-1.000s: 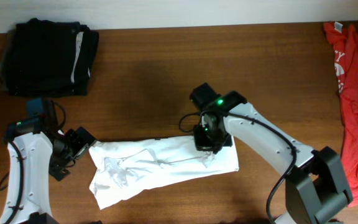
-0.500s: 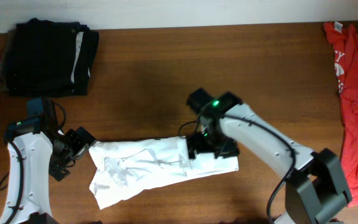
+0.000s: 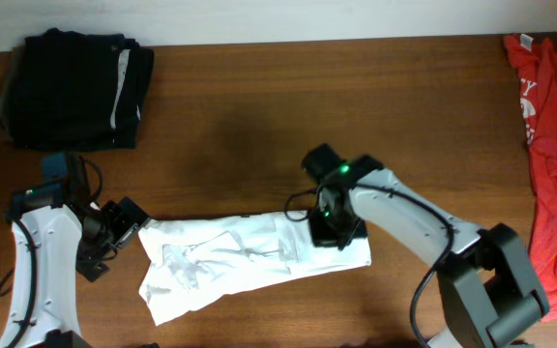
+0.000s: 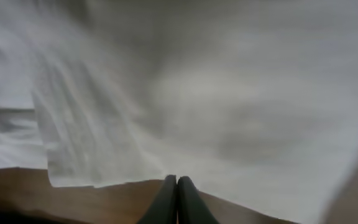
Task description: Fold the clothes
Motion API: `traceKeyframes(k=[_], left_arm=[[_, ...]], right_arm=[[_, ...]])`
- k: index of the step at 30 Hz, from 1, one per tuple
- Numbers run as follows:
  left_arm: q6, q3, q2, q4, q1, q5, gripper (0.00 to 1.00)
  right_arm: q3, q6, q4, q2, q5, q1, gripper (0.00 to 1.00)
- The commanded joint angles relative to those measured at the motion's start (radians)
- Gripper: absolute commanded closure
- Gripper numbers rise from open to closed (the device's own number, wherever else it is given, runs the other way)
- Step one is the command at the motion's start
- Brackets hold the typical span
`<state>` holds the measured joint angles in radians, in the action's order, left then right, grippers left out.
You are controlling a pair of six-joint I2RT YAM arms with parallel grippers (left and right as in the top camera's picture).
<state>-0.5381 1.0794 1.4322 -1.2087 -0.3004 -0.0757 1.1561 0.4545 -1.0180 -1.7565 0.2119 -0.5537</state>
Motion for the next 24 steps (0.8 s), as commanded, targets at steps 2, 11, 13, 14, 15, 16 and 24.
traceKeyframes(k=[2, 11, 13, 14, 15, 16, 24], left_arm=[[0.017, 0.001, 0.002, -0.006, -0.001, -0.008, 0.01], [0.017, 0.001, 0.002, -0.021, -0.001, -0.007, 0.01], [0.017, 0.001, 0.002, -0.023, -0.001, -0.008, 0.01], [0.017, 0.001, 0.002, -0.023, -0.001, -0.008, 0.01], [0.017, 0.001, 0.002, -0.023, -0.001, -0.008, 0.01], [0.017, 0.001, 0.002, -0.023, -0.001, -0.008, 0.01], [0.017, 0.001, 0.002, -0.022, -0.001, -0.007, 0.01]], right_arm=[[-0.053, 0.091, 0.061, -0.003, 0.032, -0.065, 0.93], [-0.087, 0.214, 0.207, -0.018, 0.049, -0.190, 0.90], [-0.087, 0.235, 0.250, -0.033, 0.069, -0.215, 0.91], [-0.087, 0.243, 0.264, -0.038, 0.070, -0.225, 0.91], [-0.087, 0.243, 0.280, -0.044, 0.077, -0.235, 0.93], [-0.086, 0.241, 0.299, -0.046, 0.093, -0.247, 0.96], [0.121, 0.168, -0.038, 0.057, -0.142, -0.154, 0.94]])
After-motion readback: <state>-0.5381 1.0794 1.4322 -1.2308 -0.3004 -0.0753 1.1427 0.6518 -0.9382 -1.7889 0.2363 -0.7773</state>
